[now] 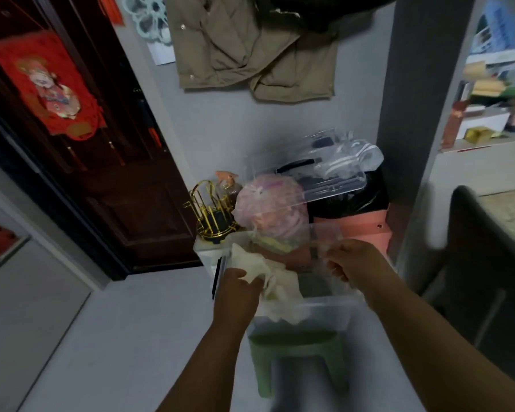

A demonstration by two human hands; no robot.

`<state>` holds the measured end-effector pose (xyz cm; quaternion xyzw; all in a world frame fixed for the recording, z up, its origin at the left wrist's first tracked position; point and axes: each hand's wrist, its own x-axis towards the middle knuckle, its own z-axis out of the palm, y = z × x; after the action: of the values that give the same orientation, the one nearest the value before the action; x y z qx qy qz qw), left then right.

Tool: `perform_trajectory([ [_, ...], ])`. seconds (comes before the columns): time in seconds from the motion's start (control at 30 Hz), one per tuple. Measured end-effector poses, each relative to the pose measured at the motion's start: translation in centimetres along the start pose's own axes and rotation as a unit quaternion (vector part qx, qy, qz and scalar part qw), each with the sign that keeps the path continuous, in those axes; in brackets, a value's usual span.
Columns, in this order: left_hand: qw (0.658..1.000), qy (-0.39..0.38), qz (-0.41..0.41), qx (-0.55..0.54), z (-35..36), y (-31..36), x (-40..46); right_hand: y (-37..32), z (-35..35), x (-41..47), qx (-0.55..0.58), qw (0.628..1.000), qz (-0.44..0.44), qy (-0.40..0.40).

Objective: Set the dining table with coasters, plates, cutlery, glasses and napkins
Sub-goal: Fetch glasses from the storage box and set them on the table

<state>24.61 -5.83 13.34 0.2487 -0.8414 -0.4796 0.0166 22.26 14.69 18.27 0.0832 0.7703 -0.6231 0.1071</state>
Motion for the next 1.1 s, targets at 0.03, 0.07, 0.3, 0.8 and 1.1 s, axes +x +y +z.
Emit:
perform_trajectory([
  [0.03,1.000,-0.010,0.000,0.022,-0.1,-0.1,2.4,-0.3,1.2,2.0,0.001,1.000,0.012,0.000],
  [0.07,0.999,-0.021,0.001,0.044,-0.3,-0.3,4.6,-0.6,2.4,3.9,-0.002,1.000,0.023,-0.003],
  [0.3,0.977,-0.144,-0.016,0.156,2.5,-3.0,15.1,0.7,6.7,13.8,-0.053,0.994,0.093,0.004],
  [0.8,0.893,-0.169,-0.031,0.417,10.9,-11.8,21.4,6.5,6.7,24.0,-0.085,0.975,0.203,0.002],
  [1.1,0.968,-0.244,0.035,0.040,14.9,-3.8,23.9,4.1,5.0,26.6,-0.056,0.988,0.132,0.058],
])
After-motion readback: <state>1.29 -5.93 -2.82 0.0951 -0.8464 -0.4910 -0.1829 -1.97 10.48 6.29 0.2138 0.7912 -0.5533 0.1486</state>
